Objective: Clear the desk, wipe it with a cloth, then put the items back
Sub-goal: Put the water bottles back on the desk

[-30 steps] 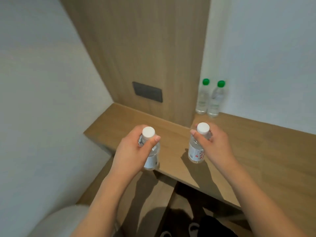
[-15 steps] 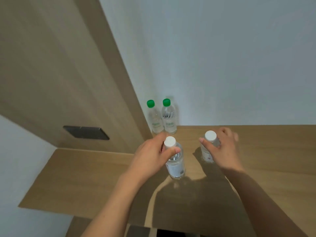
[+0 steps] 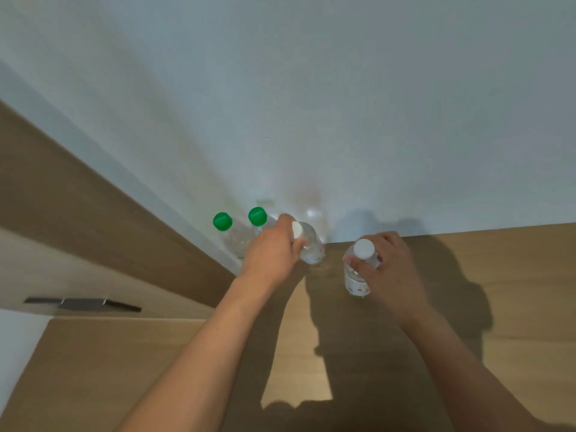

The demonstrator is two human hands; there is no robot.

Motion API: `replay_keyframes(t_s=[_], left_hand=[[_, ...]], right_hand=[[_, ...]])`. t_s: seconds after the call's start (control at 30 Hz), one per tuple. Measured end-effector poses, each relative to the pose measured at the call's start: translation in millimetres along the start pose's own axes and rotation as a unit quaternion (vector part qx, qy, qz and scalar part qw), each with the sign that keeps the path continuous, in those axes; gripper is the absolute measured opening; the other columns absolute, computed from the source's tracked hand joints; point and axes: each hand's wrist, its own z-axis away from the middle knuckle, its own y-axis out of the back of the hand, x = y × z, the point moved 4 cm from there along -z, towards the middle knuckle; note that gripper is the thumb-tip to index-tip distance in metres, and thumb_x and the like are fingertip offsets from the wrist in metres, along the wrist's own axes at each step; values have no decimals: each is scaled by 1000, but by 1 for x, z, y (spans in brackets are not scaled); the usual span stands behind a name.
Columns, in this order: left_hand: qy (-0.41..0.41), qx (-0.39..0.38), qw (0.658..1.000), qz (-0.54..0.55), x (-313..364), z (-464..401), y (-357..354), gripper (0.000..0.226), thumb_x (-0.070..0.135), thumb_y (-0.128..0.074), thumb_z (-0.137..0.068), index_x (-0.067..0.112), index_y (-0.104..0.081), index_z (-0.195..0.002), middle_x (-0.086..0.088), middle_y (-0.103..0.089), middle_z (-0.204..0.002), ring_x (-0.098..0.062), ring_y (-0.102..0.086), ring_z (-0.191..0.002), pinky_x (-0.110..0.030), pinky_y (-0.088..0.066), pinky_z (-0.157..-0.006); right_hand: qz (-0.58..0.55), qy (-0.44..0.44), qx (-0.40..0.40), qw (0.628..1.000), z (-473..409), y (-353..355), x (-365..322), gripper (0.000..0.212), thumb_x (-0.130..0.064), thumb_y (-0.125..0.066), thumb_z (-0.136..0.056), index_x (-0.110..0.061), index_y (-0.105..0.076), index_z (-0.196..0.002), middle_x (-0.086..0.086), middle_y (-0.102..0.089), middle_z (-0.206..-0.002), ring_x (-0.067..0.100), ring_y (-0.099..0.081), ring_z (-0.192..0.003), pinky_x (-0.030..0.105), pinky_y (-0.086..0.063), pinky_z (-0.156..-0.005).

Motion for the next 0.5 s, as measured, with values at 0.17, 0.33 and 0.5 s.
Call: replay_keyframes(t_s=[0.17,0.33,0.5], left_hand=[[28,28,998,-39,1,-32,1,22,33,-52,-102,12,-45,-99,-8,-65,-85,-32,-58,-75,-36,-36,-57],[35,37,997,-56,4,-31,-5,23,36,-51,-103,14,-45,-101,-1,-56,-80,-29,-54,-73,-36,-31,-55],[40,39,998,-1,-2,-31,-7,23,34,-56,-100,14,-50,-109,-5,-66,-84,-33,-63,-80,-41,-45,-60]], right_hand=[[-17,-16,-4,1000,-30,-9,1,30,-40,-74,-82,-21,-67,-105,-9,-49,-106,20,-52,-107,40,-48,-92],[-34,8,-16,999,-58,-25,-12,23,-28,-77,-82,-21,-68,-102,-6,-49,-106,19,-51,-104,38,-47,-90],[-32,54,-40,997,-80,-39,-25,29,-32,-69,-81,-22,-65,-109,-5,-51,-112,22,-53,-106,36,-47,-94]])
